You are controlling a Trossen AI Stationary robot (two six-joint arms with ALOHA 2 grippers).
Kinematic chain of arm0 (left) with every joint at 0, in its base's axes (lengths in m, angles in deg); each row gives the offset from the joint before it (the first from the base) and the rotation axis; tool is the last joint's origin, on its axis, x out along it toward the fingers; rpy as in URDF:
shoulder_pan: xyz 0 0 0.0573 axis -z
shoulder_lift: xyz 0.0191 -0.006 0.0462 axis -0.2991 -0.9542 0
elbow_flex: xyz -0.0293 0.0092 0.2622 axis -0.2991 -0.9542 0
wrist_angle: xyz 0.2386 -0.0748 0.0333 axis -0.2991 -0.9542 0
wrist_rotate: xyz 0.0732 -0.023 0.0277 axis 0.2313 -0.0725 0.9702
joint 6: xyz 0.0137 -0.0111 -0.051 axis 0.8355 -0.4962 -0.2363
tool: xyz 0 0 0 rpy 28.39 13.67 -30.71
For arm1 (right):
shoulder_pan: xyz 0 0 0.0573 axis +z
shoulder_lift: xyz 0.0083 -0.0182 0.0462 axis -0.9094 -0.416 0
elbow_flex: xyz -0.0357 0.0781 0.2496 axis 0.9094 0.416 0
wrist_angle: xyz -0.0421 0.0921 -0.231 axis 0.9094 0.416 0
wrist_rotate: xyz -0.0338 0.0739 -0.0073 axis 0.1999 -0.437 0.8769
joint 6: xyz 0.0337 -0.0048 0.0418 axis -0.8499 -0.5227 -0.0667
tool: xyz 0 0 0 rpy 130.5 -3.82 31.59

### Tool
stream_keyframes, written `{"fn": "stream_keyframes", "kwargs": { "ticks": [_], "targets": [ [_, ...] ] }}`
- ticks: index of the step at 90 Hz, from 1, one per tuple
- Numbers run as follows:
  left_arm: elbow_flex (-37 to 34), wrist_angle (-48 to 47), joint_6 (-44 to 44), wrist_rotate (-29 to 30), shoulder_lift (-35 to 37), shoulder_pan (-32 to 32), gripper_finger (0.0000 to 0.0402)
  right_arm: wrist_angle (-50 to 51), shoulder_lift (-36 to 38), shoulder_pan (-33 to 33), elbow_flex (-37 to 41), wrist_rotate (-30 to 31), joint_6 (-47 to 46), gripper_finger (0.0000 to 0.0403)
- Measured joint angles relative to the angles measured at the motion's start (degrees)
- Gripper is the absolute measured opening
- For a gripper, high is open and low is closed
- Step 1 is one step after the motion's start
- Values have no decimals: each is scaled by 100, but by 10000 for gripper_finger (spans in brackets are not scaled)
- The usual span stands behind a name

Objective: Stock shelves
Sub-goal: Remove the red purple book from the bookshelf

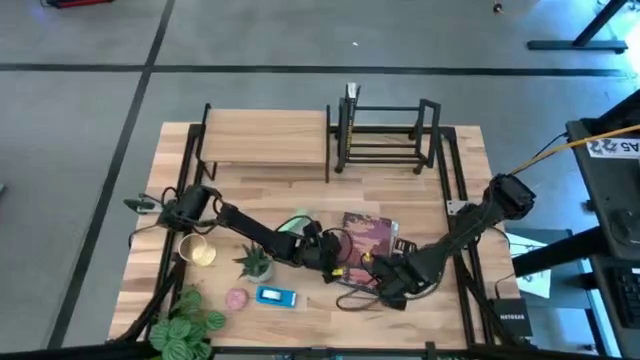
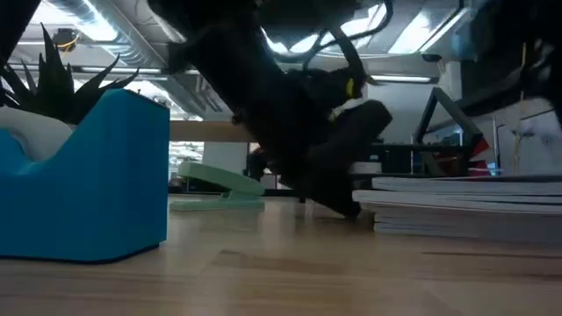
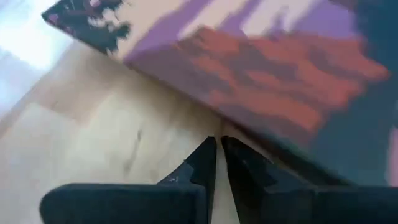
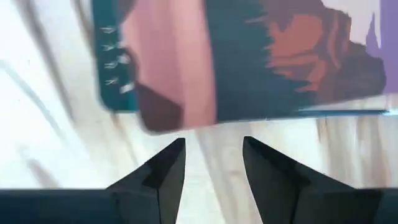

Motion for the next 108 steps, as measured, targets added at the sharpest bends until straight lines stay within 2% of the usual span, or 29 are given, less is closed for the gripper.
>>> {"fn": "stream_keyframes", "kwargs": {
  "ticks": [13, 25, 37, 48, 60, 75, 108],
  "targets": [
    [2, -650, -303, 128, 132, 271, 21, -58, -4, 377, 38, 142, -801, 145],
    [4, -1051, -570, 125, 148, 634, 21, -1147, -20, 683, 175, 400, -1461, 145],
    [9, -788, -477, 52, 51, 829, 21, -2472, -47, 923, 174, 996, -1482, 145],
    [17, -248, -411, -1, -144, 743, 21, -3079, -196, 925, 174, 1457, -1489, 145],
    [15, 463, -196, -335, -249, 559, 21, -3161, -396, 916, 178, 1494, -1493, 145],
    [4, 900, 72, -426, -277, 440, 21, -3185, -594, 896, 180, 1499, -1490, 145],
    [15, 780, 38, -406, -280, 433, 21, -2461, -1067, 733, 178, 1737, -1589, 145]
  ]
}}
